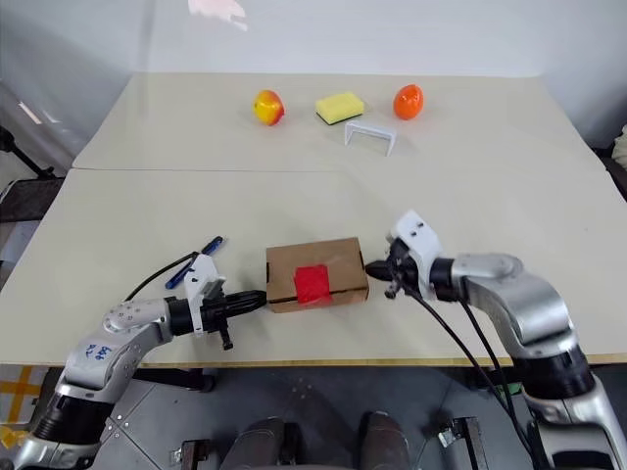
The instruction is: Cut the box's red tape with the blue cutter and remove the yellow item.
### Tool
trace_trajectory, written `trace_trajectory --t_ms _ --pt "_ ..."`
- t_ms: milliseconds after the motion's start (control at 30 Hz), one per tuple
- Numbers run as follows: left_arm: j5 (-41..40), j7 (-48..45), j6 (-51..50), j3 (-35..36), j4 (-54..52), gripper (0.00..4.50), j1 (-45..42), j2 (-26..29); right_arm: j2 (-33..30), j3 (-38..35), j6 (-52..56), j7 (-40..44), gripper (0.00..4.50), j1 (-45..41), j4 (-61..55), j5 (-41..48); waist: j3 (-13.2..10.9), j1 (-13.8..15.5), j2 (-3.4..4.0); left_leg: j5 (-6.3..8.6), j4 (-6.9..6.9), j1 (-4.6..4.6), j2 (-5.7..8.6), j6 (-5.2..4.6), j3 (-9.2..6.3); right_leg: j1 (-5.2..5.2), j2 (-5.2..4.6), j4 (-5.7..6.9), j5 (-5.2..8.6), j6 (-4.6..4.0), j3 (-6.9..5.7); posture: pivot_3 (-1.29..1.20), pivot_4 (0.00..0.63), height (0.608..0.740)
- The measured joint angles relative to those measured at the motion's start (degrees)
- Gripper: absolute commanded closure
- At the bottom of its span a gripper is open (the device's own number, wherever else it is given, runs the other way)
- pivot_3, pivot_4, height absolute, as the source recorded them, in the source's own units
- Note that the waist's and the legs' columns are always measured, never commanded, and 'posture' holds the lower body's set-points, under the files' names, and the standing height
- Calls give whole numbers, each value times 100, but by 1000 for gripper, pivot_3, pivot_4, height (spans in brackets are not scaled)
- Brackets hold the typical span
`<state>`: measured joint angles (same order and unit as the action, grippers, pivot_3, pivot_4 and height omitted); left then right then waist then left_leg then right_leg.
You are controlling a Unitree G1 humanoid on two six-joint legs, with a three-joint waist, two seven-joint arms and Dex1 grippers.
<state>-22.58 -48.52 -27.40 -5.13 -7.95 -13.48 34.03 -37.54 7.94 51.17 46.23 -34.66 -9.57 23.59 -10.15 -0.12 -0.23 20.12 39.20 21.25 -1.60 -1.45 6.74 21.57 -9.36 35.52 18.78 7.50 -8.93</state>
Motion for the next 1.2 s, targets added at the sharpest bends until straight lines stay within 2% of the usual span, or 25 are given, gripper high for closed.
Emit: trace_trajectory --t_ms 167,300,433,567,700,833,933,1067,1200 --pt "125 -327 -97 -432 21 4472 -272 -172 355 301 -582 162 4500 -796 1056 -472 0 25 0 0 -1 6 11 0 -9 0 -4 3 0 0 -5 0 150 740" --pt "161 -561 -341 -972 20 4472 -563 -577 525 774 -1815 426 4500 -1438 2459 -1295 0 -3 0 -1 -1 10 39 -4 -10 0 -6 3 -1 2 -7 0 150 740" --pt "-13 -567 -591 -587 -446 4472 -415 -197 611 608 -2332 377 4500 -1427 2998 -1450 -7 -68 6 -4 -8 22 5 2 -27 13 -4 4 -1 2 -17 0 150 740" --pt "-189 -392 -758 219 -737 4472 174 256 45 -210 -2102 235 4500 -1255 2449 -1309 -8 -106 8 -4 -6 27 7 1 -48 8 -6 7 -1 2 -17 0 150 740" --pt "-188 -74 -682 862 -680 4472 359 356 -552 -726 -1300 220 4500 -337 998 -1070 -8 5 7 -4 1 28 9 1 -54 -1 -6 5 -1 2 -16 0 150 740" --pt "-7 194 -294 804 -351 4472 -89 21 -1081 -608 -373 303 4500 710 -308 -944 -7 137 8 -6 8 30 17 -4 -42 -4 -10 -1 -1 2 -7 0 150 740" --pt "104 289 -39 641 31 4472 -443 -337 -1301 -601 140 314 4500 1104 -1029 -769 -7 157 8 -7 8 28 17 -4 -45 -4 -9 2 -1 2 -10 0 150 740" --pt "271 148 216 91 616 4472 -1043 -851 -529 -332 402 95 4500 918 -1364 -500 -5 113 -5 -10 12 28 43 2 -42 -4 -3 2 -1 2 -10 0 150 740" --pt "340 -286 240 -377 645 4472 -1057 -785 0 9 175 -125 4500 250 -527 -661 -5 9 -5 -13 6 28 43 7 -48 0 -3 4 -1 2 -16 0 150 740"
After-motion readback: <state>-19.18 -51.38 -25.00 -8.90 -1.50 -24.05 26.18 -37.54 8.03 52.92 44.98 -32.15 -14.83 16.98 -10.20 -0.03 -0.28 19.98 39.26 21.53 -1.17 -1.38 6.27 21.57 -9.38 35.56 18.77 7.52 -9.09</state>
